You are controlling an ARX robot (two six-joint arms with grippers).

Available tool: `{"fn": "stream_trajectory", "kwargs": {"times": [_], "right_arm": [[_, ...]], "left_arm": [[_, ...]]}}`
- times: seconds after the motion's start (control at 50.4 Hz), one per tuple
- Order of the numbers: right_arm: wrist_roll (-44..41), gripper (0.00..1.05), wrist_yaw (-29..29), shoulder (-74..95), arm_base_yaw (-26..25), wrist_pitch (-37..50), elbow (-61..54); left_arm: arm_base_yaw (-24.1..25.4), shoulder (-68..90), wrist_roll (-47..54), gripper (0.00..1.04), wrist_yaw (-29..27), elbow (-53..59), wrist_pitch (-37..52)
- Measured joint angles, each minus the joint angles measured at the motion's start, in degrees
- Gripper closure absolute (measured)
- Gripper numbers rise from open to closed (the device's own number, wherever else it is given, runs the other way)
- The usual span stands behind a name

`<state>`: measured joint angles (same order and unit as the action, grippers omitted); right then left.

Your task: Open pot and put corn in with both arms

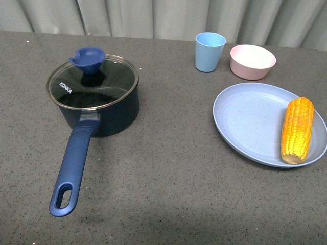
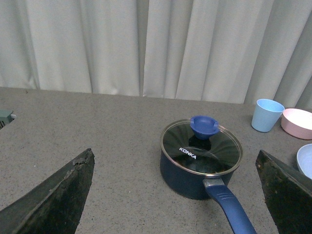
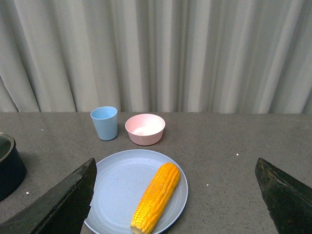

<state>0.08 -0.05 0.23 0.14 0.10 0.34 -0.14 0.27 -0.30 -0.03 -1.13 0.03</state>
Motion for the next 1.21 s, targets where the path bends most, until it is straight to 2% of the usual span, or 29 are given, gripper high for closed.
{"fn": "stream_trajectory", "kwargs": {"times": [1.21], "right_arm": [[0.02, 0.09, 0.00, 0.00, 0.00, 0.00, 0.00]], "left_arm": [[0.00, 0.00, 0.00, 0.07, 0.00, 0.00, 0.00]]}}
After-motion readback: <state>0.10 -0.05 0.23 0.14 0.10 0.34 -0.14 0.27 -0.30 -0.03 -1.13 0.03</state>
